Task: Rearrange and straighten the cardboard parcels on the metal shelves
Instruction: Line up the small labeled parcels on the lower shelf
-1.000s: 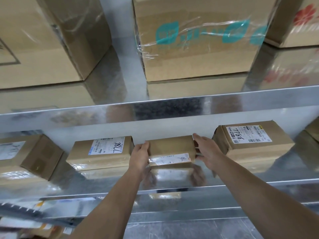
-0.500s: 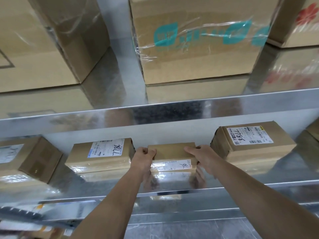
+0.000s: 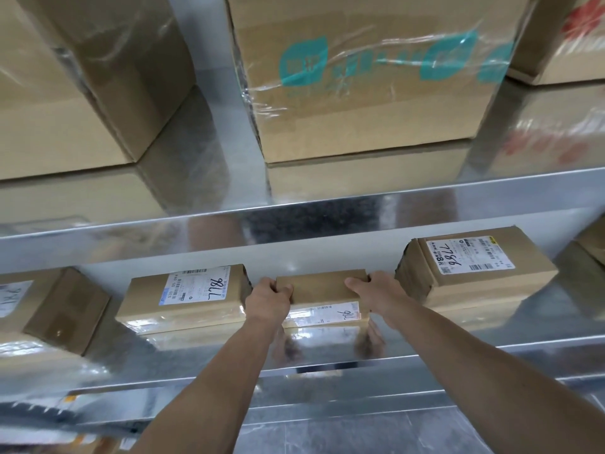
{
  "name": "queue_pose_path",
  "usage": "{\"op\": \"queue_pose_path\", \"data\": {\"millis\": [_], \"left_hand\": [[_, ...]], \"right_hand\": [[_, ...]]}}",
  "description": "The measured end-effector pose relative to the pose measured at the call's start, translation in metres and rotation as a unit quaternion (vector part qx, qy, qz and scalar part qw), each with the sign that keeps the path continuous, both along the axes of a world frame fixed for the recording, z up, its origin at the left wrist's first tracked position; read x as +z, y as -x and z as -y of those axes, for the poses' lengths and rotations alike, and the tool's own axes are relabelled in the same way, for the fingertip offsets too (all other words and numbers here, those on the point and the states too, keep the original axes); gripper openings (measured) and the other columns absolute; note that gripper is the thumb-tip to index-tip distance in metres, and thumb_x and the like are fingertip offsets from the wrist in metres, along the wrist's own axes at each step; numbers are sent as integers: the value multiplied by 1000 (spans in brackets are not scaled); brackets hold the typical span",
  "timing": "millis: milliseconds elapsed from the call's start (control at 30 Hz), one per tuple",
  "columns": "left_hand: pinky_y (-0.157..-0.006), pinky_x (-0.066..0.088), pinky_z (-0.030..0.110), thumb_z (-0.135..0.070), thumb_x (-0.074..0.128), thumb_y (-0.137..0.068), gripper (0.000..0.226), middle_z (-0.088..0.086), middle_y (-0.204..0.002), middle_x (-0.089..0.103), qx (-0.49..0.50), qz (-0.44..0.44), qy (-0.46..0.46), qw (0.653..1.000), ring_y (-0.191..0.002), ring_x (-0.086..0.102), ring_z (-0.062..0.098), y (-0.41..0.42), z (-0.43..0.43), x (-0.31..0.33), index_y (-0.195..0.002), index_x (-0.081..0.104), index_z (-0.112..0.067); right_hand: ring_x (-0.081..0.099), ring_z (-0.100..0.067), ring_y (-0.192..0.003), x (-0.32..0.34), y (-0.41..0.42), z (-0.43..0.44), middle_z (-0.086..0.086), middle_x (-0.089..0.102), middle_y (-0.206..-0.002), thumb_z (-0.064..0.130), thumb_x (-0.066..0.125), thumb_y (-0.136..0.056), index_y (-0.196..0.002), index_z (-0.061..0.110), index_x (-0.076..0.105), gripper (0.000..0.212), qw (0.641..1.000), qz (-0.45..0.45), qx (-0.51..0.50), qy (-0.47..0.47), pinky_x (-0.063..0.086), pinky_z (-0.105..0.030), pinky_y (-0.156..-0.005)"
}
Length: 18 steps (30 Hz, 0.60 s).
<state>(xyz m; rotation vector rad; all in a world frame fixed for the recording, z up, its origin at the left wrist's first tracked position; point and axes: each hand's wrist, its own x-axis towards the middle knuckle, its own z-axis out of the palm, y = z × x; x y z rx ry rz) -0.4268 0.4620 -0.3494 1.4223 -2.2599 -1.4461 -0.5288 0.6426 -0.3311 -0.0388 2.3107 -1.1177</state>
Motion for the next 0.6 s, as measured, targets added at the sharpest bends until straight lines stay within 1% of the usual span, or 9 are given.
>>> {"op": "queue_pose_path", "data": {"millis": [133, 233, 333, 367, 400, 467, 500, 533, 600], "left_hand": [[-92, 54, 40, -36, 60, -99, 22, 10, -102, 67, -4, -5, 1, 1000, -98, 64, 32, -4, -4, 4, -101, 58, -15], [-93, 53, 39, -37, 58, -100, 22, 8, -102, 64, -9, -10, -5, 1000, -99, 62, 31, -6, -5, 6, -104, 56, -16], [-96, 53, 45, -36, 59, -99, 18, 7, -104, 64, 10, -45, -58, 997, -97, 61, 28, -10, -5, 3, -98, 55, -18], [-94, 53, 45, -35, 60, -98, 16, 8, -106, 65, 25, -62, -90, 994, -96, 60, 27, -12, -5, 2, -98, 55, -19], [-87, 53, 41, -33, 60, -98, 16, 7, -107, 64, 40, -82, -119, 989, -93, 59, 25, -14, -6, 2, -99, 55, -18], [-67, 44, 30, -29, 58, -101, 17, 4, -100, 59, 63, -117, -158, 978, -81, 52, 18, -18, -10, 6, -100, 54, -13], [-63, 39, 28, -28, 57, -101, 16, 3, -98, 57, 72, -131, -167, 975, -78, 50, 16, -19, -11, 8, -101, 53, -13], [-61, 37, 27, -28, 57, -101, 15, 3, -99, 57, 75, -141, -172, 972, -78, 49, 15, -21, -10, 7, -101, 54, -14], [-63, 38, 29, -32, 57, -101, 16, 2, -106, 60, 78, -152, -176, 969, -87, 53, 16, -22, -9, 10, -100, 54, -16]], "right_hand": [[60, -16, -84, -1, -1, -2, -1, 61, -94, 42, 64, -99, -102, 12, 56, 31, 1000, 2, -4, 16, 58, -42, -92], [64, -20, -92, 0, -2, -4, -5, 65, -101, 45, 64, -97, -103, 12, 59, 34, 1000, 11, 3, 15, 57, -45, -95], [65, -22, -99, 0, -3, -7, -5, 67, -105, 47, 58, -98, -104, 12, 62, 36, 999, 14, -2, 32, 56, -46, -97], [64, -23, -101, 0, -4, -8, -5, 66, -105, 50, 54, -99, -103, 11, 63, 40, 999, 19, -15, 46, 55, -47, -99], [64, -25, -105, 0, -2, -8, -6, 66, -106, 53, 50, -100, -101, 11, 64, 44, 997, 28, -36, 67, 53, -49, -102], [63, -29, -109, 3, 0, -7, -11, 65, -112, 55, 45, -102, -108, 8, 65, 51, 990, 49, -81, 101, 51, -51, -104], [62, -30, -110, 6, 1, -6, -12, 63, -114, 55, 43, -103, -110, 9, 64, 51, 987, 63, -97, 114, 50, -51, -105], [61, -30, -112, 9, 2, -5, -12, 63, -114, 55, 42, -104, -109, 11, 64, 49, 984, 74, -107, 124, 50, -50, -105], [60, -30, -112, 10, 4, -4, -12, 62, -109, 53, 41, -104, -95, 16, 61, 43, 983, 76, -112, 127, 50, -50, -105]]}}
